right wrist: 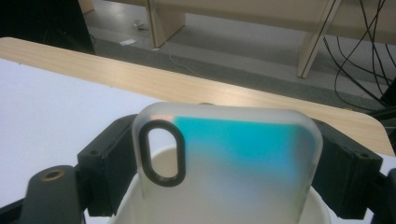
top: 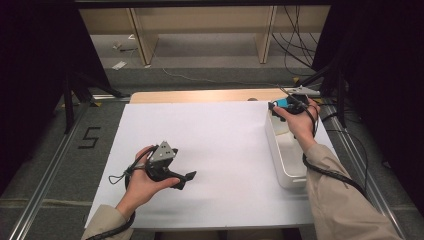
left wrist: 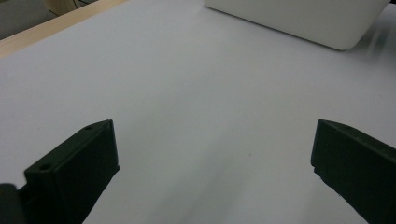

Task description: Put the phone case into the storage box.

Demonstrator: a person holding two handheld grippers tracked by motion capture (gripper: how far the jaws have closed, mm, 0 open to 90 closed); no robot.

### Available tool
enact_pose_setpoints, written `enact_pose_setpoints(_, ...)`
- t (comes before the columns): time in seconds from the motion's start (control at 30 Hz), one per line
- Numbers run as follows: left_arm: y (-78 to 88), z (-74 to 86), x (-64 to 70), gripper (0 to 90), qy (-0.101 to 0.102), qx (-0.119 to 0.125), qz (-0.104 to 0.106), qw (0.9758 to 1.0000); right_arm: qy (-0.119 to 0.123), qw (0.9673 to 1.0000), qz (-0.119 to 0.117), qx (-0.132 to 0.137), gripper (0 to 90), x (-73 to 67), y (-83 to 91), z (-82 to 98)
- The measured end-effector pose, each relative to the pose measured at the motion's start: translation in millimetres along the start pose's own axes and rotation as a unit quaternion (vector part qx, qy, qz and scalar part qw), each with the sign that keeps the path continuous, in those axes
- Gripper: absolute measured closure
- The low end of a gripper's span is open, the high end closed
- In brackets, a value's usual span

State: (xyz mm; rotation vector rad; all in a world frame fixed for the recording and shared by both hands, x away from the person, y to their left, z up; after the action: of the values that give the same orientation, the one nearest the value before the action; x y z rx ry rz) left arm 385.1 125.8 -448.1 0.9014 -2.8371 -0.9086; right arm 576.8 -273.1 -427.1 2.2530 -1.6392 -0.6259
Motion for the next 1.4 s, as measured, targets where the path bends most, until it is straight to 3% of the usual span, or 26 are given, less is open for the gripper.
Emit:
enact_pose_setpoints(1.13, -0.3, -0.2, 0.7, 0.4, -0.001, -0.001, 0.001, 1.0, 0.007, 0.9996, 0.021, 0.016, 14.7, -0.1, -8.1, 1.2)
enact_pose_setpoints(1.4, -0.3, -0.2, 0.7, 0.4, -0.002, -0.001, 0.001, 1.0, 0.007, 0.9995, 0.02, 0.025, 4.0, 0.3, -7.6, -0.6)
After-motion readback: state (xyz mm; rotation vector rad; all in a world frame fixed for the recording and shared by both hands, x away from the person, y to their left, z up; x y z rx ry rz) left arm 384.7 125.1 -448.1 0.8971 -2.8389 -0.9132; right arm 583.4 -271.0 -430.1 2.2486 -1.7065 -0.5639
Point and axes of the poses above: each handheld gripper's, and its own axes: y roughly backward along the jaws, z roughly out of its underside, x roughly to its right, the point moved 3 cm from there along -y, roughly forward along the jaws, and after that the axes turned 12 degrees about -y, right-handed, at the moved point
